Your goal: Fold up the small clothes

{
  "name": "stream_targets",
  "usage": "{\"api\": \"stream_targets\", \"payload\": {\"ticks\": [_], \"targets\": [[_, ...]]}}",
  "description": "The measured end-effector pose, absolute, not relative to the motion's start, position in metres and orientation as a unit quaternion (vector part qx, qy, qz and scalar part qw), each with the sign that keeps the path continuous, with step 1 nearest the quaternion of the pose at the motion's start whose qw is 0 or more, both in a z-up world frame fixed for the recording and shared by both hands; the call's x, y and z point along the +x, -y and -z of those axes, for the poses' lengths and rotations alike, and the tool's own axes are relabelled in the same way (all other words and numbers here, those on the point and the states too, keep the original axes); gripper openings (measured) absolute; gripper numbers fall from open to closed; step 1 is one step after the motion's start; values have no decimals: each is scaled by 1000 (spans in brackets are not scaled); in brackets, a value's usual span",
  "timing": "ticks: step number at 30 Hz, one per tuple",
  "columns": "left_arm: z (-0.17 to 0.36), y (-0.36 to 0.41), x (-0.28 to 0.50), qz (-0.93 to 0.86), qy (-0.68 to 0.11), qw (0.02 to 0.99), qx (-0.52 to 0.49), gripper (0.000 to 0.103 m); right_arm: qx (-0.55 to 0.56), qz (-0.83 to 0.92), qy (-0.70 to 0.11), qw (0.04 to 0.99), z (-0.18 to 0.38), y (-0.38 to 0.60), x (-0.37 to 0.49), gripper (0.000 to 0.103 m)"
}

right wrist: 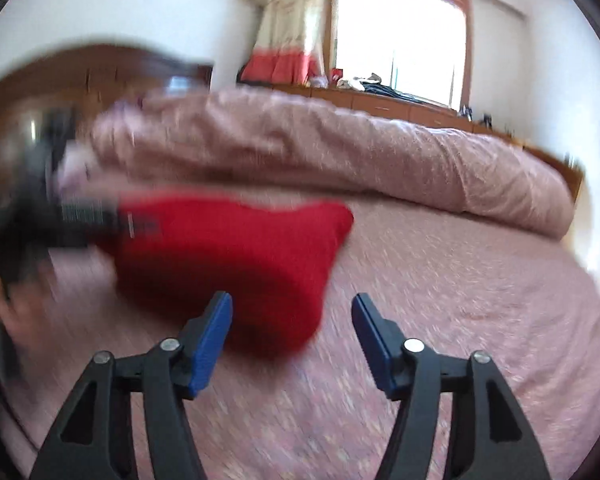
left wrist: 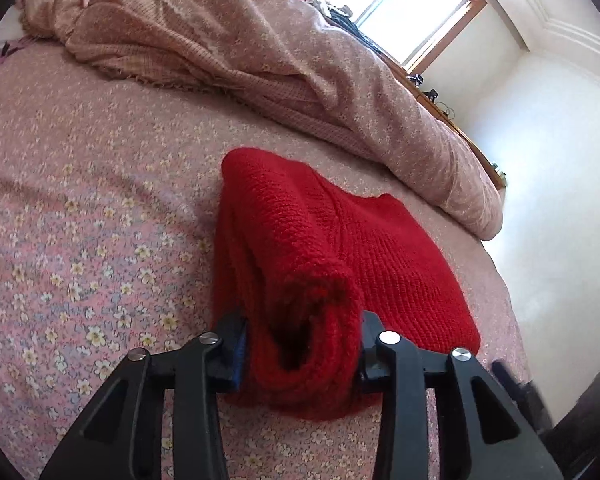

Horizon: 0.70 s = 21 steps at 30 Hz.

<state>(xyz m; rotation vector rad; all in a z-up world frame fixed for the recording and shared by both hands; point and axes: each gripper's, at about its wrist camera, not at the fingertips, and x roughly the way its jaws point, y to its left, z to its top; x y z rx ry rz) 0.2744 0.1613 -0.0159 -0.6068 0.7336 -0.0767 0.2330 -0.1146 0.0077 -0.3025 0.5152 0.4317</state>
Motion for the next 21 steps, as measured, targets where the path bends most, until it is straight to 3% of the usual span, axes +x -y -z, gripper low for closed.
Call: {"api": "stream_targets", "payload": {"ticks": [3, 10, 16, 18, 21], "targets": [[10, -163, 274, 43, -346, 890, -295, 27, -189, -203, -248, 928, 2, 97, 232, 66], [1, -163, 283, 58, -344, 888, -300, 24, -428, -183, -97, 880, 26, 39, 203, 71], [-19, -142, 293, 110, -327, 899, -268, 22, -429, -153, -62, 888, 26, 30, 206, 70], [-21, -130, 296, 118, -331, 903, -247, 22, -412, -147, -79, 896, 23, 36, 214, 37], [-14, -122, 297, 108, -348, 904, -222, 22, -366, -143, -118, 912, 13, 50, 220, 35]]}}
